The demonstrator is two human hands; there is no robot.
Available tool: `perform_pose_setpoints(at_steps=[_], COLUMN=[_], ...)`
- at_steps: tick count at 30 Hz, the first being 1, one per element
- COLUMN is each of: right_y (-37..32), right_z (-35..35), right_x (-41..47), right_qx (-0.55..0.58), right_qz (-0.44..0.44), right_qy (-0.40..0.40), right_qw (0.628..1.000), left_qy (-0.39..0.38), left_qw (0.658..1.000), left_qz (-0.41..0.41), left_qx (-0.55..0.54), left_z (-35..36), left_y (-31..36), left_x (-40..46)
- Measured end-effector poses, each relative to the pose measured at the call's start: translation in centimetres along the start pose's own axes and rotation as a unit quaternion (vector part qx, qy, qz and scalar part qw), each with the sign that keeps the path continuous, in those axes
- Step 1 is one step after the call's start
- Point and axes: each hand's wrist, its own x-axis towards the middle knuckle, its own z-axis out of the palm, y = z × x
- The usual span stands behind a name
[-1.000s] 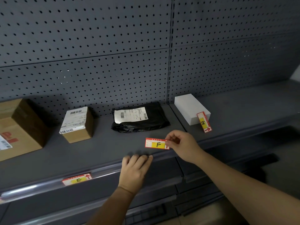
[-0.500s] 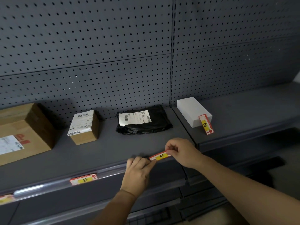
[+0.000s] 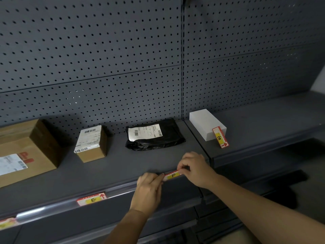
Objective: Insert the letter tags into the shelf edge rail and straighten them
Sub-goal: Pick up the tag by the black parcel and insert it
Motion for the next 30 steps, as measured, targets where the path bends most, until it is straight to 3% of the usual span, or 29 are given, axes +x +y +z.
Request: perform_pose_setpoints(at_steps=[14,20,25,30], right_y=[0.2,0.8,3.5,8.5], right_z=[0.3,-0.4,-2.7,-6.2], right_x=[-0.7,-1.6,-3.0,-3.9], right_qx=[-0.041,0.005,0.025,0.016], right_qz=[-0.006,0.014,0.072,0.193], right_qy=[0.015,0.071,0.142,0.225], right_qw=[0.999,0.997,0.987,0.955], left_qy=[-0.01,0.011,0.025,0.01], left_qw=[1.0,0.999,0.999,0.998], left_qz=[-0.001,-0.009,0.034,0.054], left_qx=[0.007,0.044,0.014,-0.01], left_z=[-0.2,-1.0,0.8,4.2], left_y=[0.2,1.9,5.4,9.9], left_x=[-0.1,0.7,4.5,11.6])
